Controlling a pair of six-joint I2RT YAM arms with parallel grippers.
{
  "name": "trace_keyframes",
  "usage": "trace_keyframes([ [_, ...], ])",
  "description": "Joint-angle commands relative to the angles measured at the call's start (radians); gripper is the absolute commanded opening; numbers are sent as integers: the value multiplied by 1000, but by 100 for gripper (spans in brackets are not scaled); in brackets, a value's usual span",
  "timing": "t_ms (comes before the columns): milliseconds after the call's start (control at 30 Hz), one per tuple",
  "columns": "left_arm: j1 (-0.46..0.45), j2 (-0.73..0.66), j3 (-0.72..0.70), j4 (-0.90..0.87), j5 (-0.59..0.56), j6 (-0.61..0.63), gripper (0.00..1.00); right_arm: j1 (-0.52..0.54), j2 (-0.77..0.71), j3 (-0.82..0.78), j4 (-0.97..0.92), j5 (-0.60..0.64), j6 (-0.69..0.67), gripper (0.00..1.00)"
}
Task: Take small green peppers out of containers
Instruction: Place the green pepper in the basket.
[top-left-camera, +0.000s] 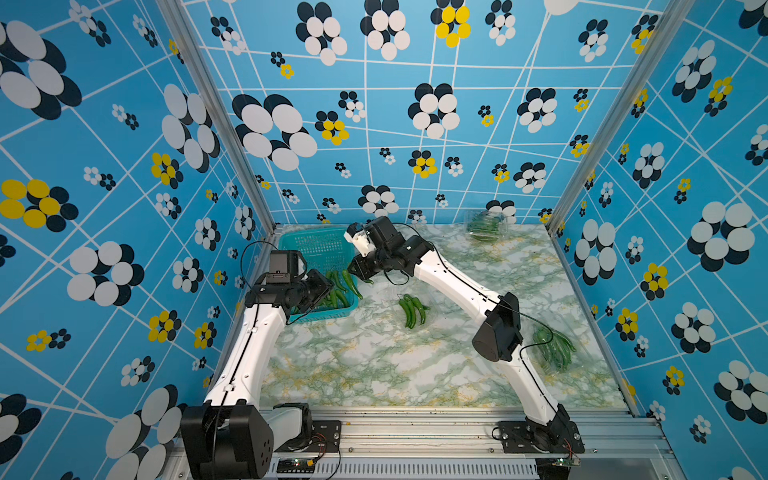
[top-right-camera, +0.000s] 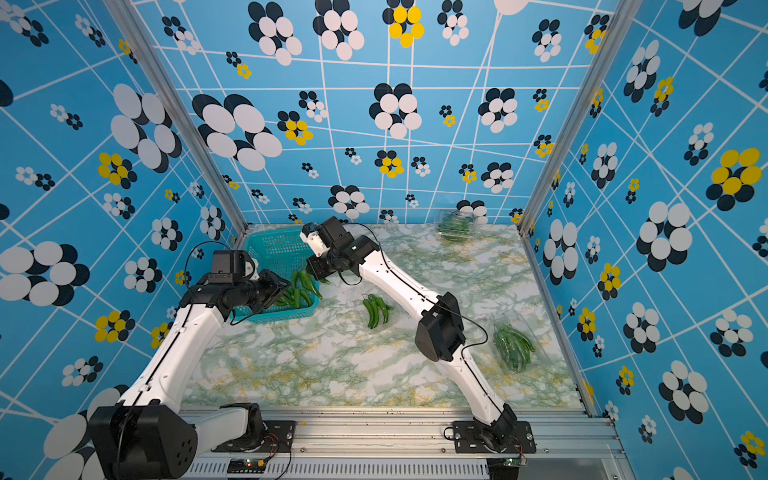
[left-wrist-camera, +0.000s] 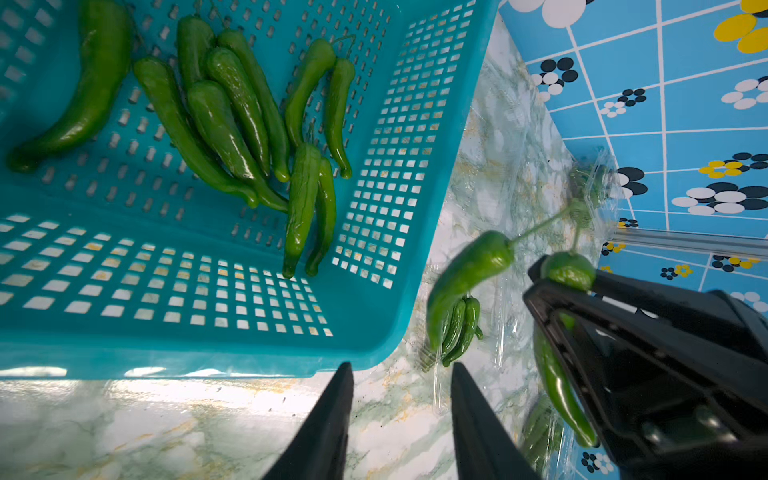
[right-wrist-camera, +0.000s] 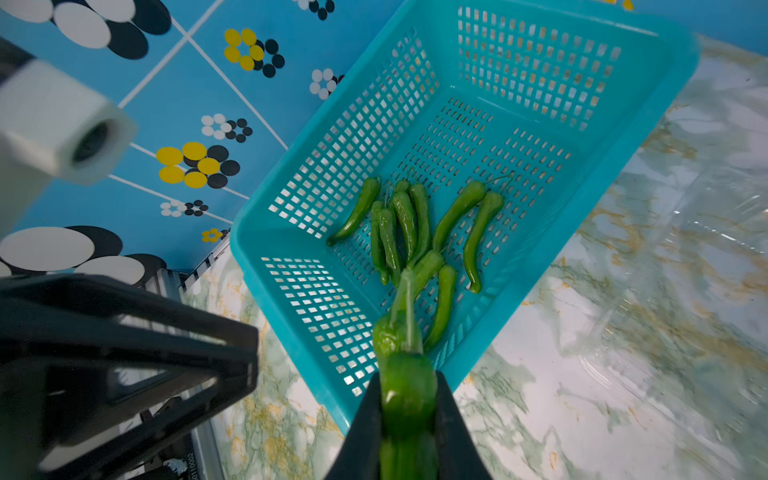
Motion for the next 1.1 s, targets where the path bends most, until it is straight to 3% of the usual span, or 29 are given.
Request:
trace_keyframes([
  [0, 41, -36, -31, -48, 43, 49, 41, 14, 81, 104, -47, -29, 46, 1],
  [367, 111, -52, -91, -38, 124, 81, 41, 48, 246, 235, 46, -35, 126, 5],
  [733, 114, -49, -98, -30, 141, 82, 40, 48, 284, 251, 94, -3, 114, 28],
  [867, 113, -49, -107, -34, 136, 84, 40, 49, 292, 266, 99, 5, 101, 47],
  [1067, 109, -54, -117, -42, 123, 82, 40, 36, 263, 278, 103, 70, 49, 49],
])
